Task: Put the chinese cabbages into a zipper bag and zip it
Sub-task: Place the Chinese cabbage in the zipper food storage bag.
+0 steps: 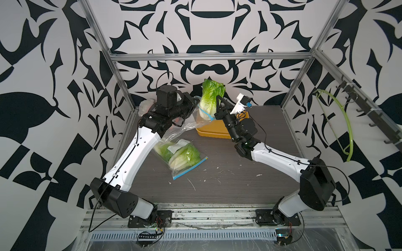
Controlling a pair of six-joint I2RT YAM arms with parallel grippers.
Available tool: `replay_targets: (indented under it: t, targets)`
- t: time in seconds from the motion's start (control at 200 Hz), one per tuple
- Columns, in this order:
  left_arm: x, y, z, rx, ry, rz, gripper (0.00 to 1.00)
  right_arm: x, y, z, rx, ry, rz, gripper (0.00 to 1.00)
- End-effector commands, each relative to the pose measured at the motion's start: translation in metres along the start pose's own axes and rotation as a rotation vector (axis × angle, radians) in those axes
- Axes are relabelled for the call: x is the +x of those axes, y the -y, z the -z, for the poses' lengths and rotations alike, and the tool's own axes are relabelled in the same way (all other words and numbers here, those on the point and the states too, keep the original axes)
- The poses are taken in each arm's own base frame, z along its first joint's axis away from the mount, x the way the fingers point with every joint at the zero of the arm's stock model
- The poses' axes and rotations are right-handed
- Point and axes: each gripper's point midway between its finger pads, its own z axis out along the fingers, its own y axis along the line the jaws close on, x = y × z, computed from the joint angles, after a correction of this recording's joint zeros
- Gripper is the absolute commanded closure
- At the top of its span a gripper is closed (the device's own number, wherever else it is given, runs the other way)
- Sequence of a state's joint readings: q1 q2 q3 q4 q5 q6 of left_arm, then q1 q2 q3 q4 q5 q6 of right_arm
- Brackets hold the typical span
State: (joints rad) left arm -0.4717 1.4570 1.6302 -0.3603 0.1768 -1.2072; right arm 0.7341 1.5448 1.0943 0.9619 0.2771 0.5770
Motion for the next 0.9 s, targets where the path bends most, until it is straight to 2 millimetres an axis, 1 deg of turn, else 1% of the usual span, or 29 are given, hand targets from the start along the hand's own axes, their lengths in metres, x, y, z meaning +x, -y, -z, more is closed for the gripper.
replay_targets:
  t: [0.0, 0.065, 0.125, 0.19, 0.25, 0.32, 0.405, 0.455, 0.51, 0.585, 0.685, 0.73, 0.83, 0.895]
  targets:
    - [-0.006, 0.016, 0.002, 0.092, 0.041, 0.050, 1.00, -0.034, -0.019, 0.007, -0.015, 0.122, -0.087, 1.00]
    - [-0.006, 0.013, 0.001, 0.093, 0.047, 0.084, 1.00, -0.035, -0.013, 0.004, 0.005, 0.150, -0.094, 1.00]
    - [-0.006, 0.013, 0.001, 0.097, 0.075, 0.095, 1.00, -0.040, -0.015, 0.004, -0.012, 0.188, -0.110, 1.00]
    - [-0.009, 0.009, -0.001, 0.080, 0.102, 0.113, 1.00, -0.042, -0.016, 0.002, -0.022, 0.209, -0.122, 1.00]
    - [-0.011, 0.008, -0.006, 0.088, 0.117, 0.131, 1.00, -0.034, -0.012, 0.000, -0.007, 0.183, -0.142, 1.00]
    - [-0.013, 0.006, -0.016, 0.102, 0.123, 0.150, 1.00, -0.024, -0.006, 0.003, 0.004, 0.150, -0.141, 1.00]
    - [-0.012, 0.004, -0.029, 0.147, 0.114, 0.178, 1.00, -0.011, 0.010, 0.013, 0.066, 0.100, -0.129, 1.00]
    - [-0.012, 0.004, -0.034, 0.173, 0.117, 0.185, 1.00, -0.004, 0.016, 0.020, 0.085, 0.071, -0.125, 1.00]
    - [-0.012, 0.002, -0.038, 0.177, 0.125, 0.196, 1.00, 0.004, 0.019, 0.025, 0.082, 0.031, -0.114, 0.97]
    - [-0.011, 0.005, -0.041, 0.205, 0.132, 0.198, 1.00, 0.010, 0.022, 0.031, 0.082, 0.006, -0.117, 0.94]
    - [-0.009, 0.009, -0.042, 0.220, 0.140, 0.201, 1.00, 0.014, 0.026, 0.040, 0.084, -0.003, -0.125, 0.83]
    - [-0.008, 0.008, -0.042, 0.208, 0.144, 0.198, 1.00, 0.015, 0.026, 0.042, 0.078, -0.014, -0.137, 0.80]
    - [-0.007, 0.010, -0.041, 0.210, 0.149, 0.176, 1.00, 0.020, 0.015, 0.040, 0.032, -0.058, -0.130, 0.74]
    - [-0.007, 0.012, -0.040, 0.220, 0.148, 0.169, 1.00, 0.025, 0.017, 0.041, 0.044, -0.093, -0.127, 0.71]
